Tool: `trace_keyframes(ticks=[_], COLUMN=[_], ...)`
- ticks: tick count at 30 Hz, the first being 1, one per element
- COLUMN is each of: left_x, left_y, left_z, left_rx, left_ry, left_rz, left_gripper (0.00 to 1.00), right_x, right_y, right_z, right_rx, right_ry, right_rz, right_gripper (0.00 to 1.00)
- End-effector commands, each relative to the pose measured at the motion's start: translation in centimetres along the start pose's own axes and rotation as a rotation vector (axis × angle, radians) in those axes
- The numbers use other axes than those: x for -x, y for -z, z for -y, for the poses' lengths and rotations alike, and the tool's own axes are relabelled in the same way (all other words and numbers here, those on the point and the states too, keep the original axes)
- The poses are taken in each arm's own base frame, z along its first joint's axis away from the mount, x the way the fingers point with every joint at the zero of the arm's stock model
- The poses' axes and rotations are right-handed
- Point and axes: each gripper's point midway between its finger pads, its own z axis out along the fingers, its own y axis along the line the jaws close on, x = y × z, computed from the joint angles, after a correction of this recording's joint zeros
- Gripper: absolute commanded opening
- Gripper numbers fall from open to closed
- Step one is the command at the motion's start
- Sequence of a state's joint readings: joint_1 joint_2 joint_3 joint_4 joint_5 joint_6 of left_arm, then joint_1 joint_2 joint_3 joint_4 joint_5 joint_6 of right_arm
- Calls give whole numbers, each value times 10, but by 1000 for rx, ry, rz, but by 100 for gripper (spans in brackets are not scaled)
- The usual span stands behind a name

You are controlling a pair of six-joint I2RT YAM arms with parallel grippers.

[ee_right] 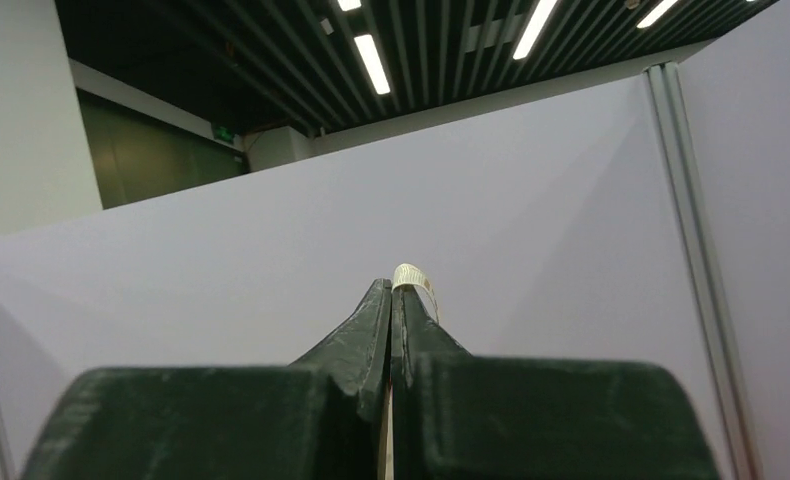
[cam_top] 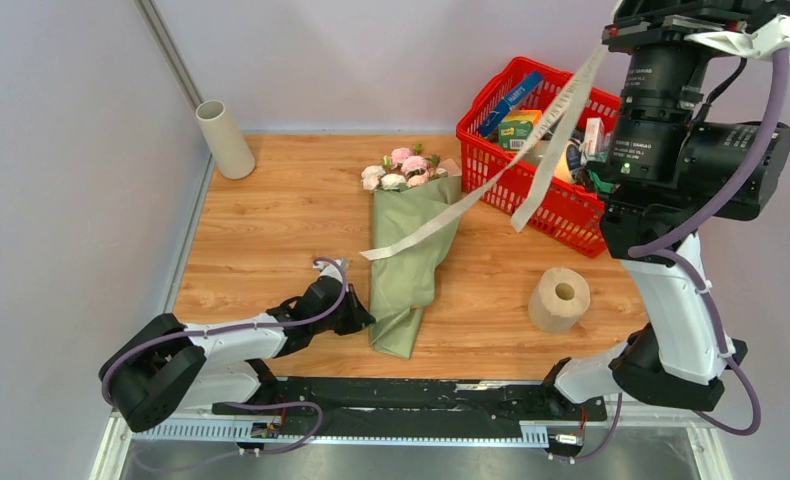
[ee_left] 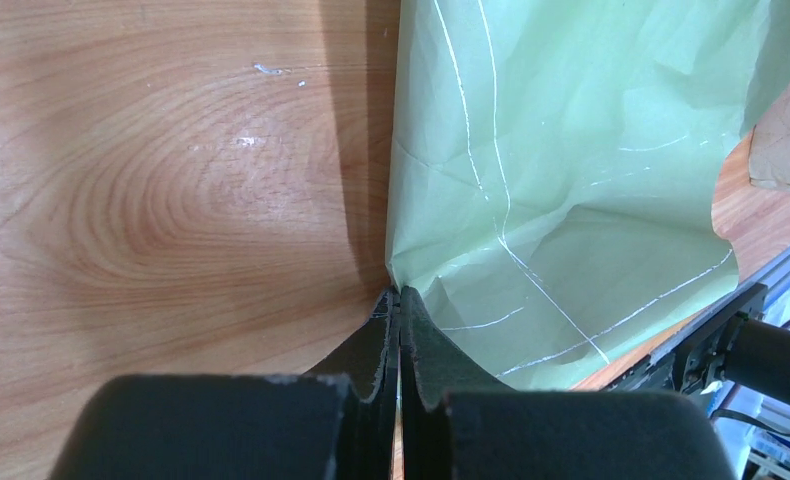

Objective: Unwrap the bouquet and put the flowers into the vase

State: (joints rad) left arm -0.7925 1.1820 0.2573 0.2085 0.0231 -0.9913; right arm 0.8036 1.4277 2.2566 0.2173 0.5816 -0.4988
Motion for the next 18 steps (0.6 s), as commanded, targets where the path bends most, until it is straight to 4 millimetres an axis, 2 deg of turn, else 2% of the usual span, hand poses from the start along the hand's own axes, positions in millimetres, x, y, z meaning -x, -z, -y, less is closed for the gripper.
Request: trace_keyframes(ticks=[1,2,4,7,9,12,13,15,16,18], left_x=[-4,-2,3,5,7,9,9,13,12,14], left_y=[3,3,3,3,3,2,2,3,3,4], left_z=[-8,-5,-6,-3,0,5,6,11,10,12], left_rx=[48,42,55,51,45,38,36,30,36,37], left_ry=[-11,-11,-17,-21,-25,-29,-33,-42,-48,-55], left_rz=[-18,-14,9,14,17,17,15,19,15,18], left_gripper=[0,0,0,0,0,0,0,0,0,0], right_x=[-25,-36,-86,-151,-197,-257,-271,-308,-333,-360], right_y=[10,16,37,84,127,200,222,272,303,337], right_z=[22,21,7,-2,-7,-13,-15,-11,-4,10], right_rx=[-104,-93,-27,48,98,153,149,161,160,144], right_ry=[125,122,133,106,62,-59,-124,-153,-127,-79], right_rz=[-74,-111,-233,-430,-575,-781,-837,-955,-1026,-1103], right_gripper=[0,0,0,0,0,0,0,0,0,0])
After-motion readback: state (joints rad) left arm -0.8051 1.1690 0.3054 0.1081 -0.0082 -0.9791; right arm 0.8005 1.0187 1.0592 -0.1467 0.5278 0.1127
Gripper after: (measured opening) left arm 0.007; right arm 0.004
